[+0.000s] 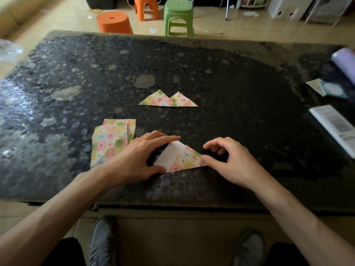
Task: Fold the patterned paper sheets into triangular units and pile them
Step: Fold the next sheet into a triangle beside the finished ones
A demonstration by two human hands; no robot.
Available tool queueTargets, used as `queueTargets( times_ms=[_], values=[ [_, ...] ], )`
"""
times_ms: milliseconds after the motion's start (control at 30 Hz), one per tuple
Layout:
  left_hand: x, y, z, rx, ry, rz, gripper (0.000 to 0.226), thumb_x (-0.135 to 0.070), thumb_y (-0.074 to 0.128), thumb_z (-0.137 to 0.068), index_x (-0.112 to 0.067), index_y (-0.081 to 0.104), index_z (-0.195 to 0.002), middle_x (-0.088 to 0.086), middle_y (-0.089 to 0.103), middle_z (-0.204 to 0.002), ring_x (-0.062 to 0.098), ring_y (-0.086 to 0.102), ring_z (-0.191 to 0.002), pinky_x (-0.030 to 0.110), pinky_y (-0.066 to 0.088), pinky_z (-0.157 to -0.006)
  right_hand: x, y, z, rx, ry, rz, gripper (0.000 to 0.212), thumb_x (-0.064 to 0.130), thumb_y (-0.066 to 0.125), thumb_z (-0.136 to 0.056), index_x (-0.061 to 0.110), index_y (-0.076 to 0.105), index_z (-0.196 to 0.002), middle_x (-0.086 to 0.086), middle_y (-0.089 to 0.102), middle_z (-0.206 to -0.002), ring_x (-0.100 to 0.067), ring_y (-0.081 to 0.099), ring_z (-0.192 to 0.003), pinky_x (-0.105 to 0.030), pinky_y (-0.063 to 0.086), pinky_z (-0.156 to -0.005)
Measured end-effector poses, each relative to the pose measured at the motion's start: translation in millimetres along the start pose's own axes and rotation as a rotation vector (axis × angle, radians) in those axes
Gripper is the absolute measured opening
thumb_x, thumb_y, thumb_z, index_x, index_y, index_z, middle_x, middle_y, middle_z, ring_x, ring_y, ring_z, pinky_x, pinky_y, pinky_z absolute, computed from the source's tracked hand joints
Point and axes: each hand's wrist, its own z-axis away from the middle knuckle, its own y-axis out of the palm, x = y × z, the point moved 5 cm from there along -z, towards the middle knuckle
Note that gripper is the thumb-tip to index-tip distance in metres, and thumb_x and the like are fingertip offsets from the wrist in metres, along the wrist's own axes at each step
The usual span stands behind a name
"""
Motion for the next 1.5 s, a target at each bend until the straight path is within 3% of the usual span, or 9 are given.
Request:
queueTargets(
  times_ms=[100, 400, 667, 833, 967, 1133, 1200, 1333, 1500],
  values=[
    [-3, 1, -2, -0.016, 0.022, -0.028, 0.087, -0.043, 0.081, -0.083, -0.048, 0.033, -0.155, -0.02, 0.044, -0.142, 0.006, 0.043, -0.132, 0.038, 0.044, -0.11, 6, 11, 8, -0.044, -0.04, 0.085, 0.032, 0.059, 0.075, -0.084, 0.041, 0.062, -0.106, 0.02, 0.048, -0.106, 0.0, 0.045, -0.104, -0.021, 0.041, -0.081],
    [-6, 2, 0, -0.031, 0.029, -0.028, 0.087, -0.043, 0.081, -0.083, -0.046, 0.034, -0.155, -0.018, 0.041, -0.145, 0.005, 0.041, -0.133, 0.033, 0.043, -0.11, 5, 10, 5, -0.14, -0.012, -0.139, 0.014, 0.026, 0.076, -0.093, 0.036, 0.068, -0.1, 0.014, 0.068, -0.087, -0.001, 0.063, -0.08, -0.013, 0.045, -0.061],
    [-3, 0, 0, -0.056, -0.025, -0.057, 0.098, -0.048, 0.083, -0.08, -0.048, 0.023, -0.158, -0.016, 0.04, -0.145, 0.007, 0.035, -0.133, 0.037, 0.041, -0.111, 5, 11, 3, -0.054, 0.006, -0.405, 0.03, 0.021, 0.084, -0.086, 0.031, 0.072, -0.111, 0.009, 0.074, -0.095, 0.0, 0.07, -0.09, -0.017, 0.057, -0.071],
    [-5, -3, 0, -0.075, -0.057, -0.004, 0.103, -0.048, 0.083, -0.078, -0.051, 0.018, -0.158, -0.017, 0.042, -0.143, 0.005, 0.038, -0.132, 0.034, 0.039, -0.112, 1, 6, -2, -0.12, -0.028, -0.312, 0.018, 0.016, 0.083, -0.087, 0.028, 0.079, -0.1, 0.015, 0.076, -0.091, 0.005, 0.07, -0.087, -0.016, 0.057, -0.075],
    [-16, -4, -1, -0.043, 0.006, 0.137, 0.088, -0.032, 0.081, -0.085, -0.052, 0.031, -0.154, -0.021, 0.056, -0.13, 0.002, 0.055, -0.118, 0.027, 0.05, -0.1, -1, 7, -7, -0.133, -0.036, -0.256, 0.017, 0.019, 0.075, -0.094, 0.032, 0.08, -0.103, 0.021, 0.074, -0.096, 0.009, 0.067, -0.093, -0.013, 0.054, -0.076],
    [-18, 4, 0, 0.015, 0.067, -0.007, 0.056, -0.015, 0.078, -0.088, -0.042, 0.063, -0.135, -0.016, 0.059, -0.129, 0.001, 0.048, -0.119, 0.023, 0.043, -0.102, 0, 3, -12, -0.221, -0.098, -0.232, 0.023, 0.017, 0.071, -0.097, 0.033, 0.077, -0.112, 0.023, 0.071, -0.106, 0.011, 0.064, -0.101, -0.007, 0.051, -0.076],
    [-18, 5, -2, -0.042, 0.084, -0.038, 0.05, -0.012, 0.077, -0.089, -0.039, 0.068, -0.13, -0.016, 0.062, -0.125, 0.001, 0.052, -0.115, 0.017, 0.044, -0.095, 0, 4, -12, -0.26, -0.145, -0.265, 0.029, 0.015, 0.074, -0.095, 0.033, 0.075, -0.117, 0.022, 0.07, -0.113, 0.009, 0.064, -0.104, -0.013, 0.055, -0.081],
    [-17, 1, -2, -0.206, 0.017, -0.077, 0.035, -0.018, 0.08, -0.086, -0.036, 0.076, -0.117, -0.016, 0.068, -0.111, -0.003, 0.057, -0.094, 0.001, 0.039, -0.073, 8, 5, -4, -0.396, -0.259, -0.095, 0.035, 0.021, 0.079, -0.089, 0.028, 0.072, -0.123, 0.011, 0.052, -0.137, -0.003, 0.052, -0.125, -0.017, 0.048, -0.1],
    [-22, -2, 4, -0.299, -0.034, -0.035, 0.031, -0.046, 0.069, -0.088, -0.032, 0.078, -0.115, -0.014, 0.059, -0.109, 0.002, 0.058, -0.091, 0.01, 0.046, -0.076, 30, 18, 11, -0.298, -0.488, 0.119, 0.021, 0.032, 0.077, -0.088, 0.025, 0.075, -0.107, 0.01, 0.059, -0.112, -0.01, 0.053, -0.108, -0.03, 0.046, -0.091]
  ],
)
